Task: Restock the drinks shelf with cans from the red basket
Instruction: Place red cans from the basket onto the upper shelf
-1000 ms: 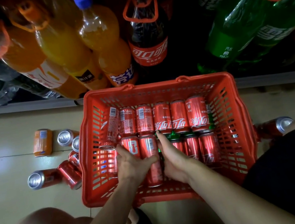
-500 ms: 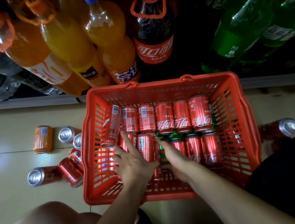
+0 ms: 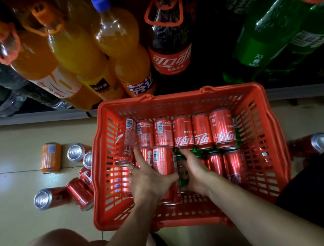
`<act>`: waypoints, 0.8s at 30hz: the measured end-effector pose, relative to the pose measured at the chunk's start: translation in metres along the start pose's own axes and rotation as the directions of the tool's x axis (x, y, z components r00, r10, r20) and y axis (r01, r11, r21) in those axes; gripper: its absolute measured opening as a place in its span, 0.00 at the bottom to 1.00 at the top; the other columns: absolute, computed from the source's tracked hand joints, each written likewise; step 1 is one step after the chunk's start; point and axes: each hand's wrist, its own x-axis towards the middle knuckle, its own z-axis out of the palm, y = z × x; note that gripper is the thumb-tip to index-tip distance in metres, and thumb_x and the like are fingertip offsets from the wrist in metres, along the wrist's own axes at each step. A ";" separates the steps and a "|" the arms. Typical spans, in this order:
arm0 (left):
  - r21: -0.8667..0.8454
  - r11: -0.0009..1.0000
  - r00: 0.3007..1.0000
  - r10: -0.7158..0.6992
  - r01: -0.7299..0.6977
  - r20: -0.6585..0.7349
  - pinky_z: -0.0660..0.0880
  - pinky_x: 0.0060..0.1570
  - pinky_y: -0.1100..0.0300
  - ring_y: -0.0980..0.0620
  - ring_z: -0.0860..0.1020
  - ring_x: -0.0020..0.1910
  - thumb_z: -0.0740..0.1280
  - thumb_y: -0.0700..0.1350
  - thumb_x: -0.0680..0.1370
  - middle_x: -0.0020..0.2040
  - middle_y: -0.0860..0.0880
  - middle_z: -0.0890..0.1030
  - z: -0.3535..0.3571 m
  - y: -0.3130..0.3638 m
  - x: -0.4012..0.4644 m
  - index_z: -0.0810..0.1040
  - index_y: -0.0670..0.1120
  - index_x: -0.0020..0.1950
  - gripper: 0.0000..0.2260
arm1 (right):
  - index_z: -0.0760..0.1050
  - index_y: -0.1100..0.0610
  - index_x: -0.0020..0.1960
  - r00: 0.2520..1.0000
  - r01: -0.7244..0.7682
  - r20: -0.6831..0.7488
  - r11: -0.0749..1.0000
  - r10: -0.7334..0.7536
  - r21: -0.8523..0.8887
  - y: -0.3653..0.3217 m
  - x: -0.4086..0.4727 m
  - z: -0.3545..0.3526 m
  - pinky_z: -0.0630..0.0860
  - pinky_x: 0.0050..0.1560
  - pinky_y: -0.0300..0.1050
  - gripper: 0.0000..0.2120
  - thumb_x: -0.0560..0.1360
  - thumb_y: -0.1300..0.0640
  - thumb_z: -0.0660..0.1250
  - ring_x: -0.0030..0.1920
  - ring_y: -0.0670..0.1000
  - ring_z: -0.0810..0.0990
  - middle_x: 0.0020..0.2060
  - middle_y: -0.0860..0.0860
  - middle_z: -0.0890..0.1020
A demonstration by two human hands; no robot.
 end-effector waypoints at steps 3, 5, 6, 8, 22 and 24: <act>-0.066 0.998 1.000 0.007 -0.005 0.028 0.73 0.69 0.40 0.35 0.71 0.71 0.79 0.67 0.63 0.72 0.33 0.68 -0.002 -0.003 0.001 0.31 0.55 0.81 0.67 | 0.82 0.53 0.61 0.999 0.006 0.047 1.000 -0.006 -0.003 0.003 -0.002 -0.002 0.77 0.53 0.55 0.32 0.78 0.30 0.53 0.61 0.57 0.80 0.59 0.57 0.84; -0.156 0.988 0.998 0.007 0.001 0.054 0.76 0.66 0.40 0.35 0.75 0.67 0.78 0.68 0.58 0.68 0.35 0.72 -0.002 -0.004 0.001 0.32 0.59 0.80 0.67 | 0.80 0.49 0.64 0.994 0.003 0.107 1.000 -0.002 -0.006 0.005 -0.007 0.000 0.76 0.56 0.55 0.31 0.78 0.28 0.53 0.62 0.54 0.80 0.59 0.52 0.85; -0.210 0.978 0.998 0.013 -0.001 0.059 0.77 0.64 0.40 0.36 0.76 0.65 0.76 0.69 0.54 0.67 0.36 0.74 -0.002 -0.003 0.001 0.34 0.62 0.79 0.66 | 0.79 0.46 0.65 0.990 0.012 0.138 1.000 -0.010 -0.010 0.006 -0.010 0.001 0.75 0.58 0.54 0.30 0.78 0.28 0.54 0.62 0.52 0.80 0.59 0.49 0.85; -0.285 0.959 0.998 0.022 -0.004 0.059 0.78 0.63 0.40 0.36 0.78 0.64 0.72 0.69 0.51 0.68 0.36 0.75 -0.002 -0.003 0.000 0.37 0.65 0.77 0.63 | 0.77 0.41 0.65 0.981 0.048 0.188 0.999 -0.043 -0.022 0.006 -0.016 0.004 0.70 0.61 0.54 0.27 0.76 0.26 0.56 0.61 0.47 0.78 0.59 0.43 0.83; -0.736 0.662 0.945 0.313 -0.143 0.097 0.84 0.55 0.46 0.47 0.85 0.55 0.83 0.47 0.59 0.61 0.42 0.80 -0.016 0.015 -0.010 0.45 0.56 0.83 0.63 | 0.67 0.38 0.64 0.903 0.404 0.161 0.915 -0.399 -0.003 -0.018 -0.062 -0.003 0.80 0.50 0.37 0.25 0.72 0.37 0.73 0.52 0.39 0.83 0.57 0.40 0.81; -0.730 0.650 0.921 0.382 -0.210 0.075 0.84 0.54 0.52 0.51 0.85 0.55 0.84 0.44 0.62 0.60 0.44 0.80 -0.031 0.028 -0.019 0.43 0.53 0.83 0.62 | 0.70 0.40 0.65 0.875 0.467 0.156 0.884 -0.458 -0.018 -0.033 -0.085 -0.005 0.80 0.52 0.37 0.25 0.72 0.39 0.74 0.52 0.39 0.84 0.57 0.40 0.83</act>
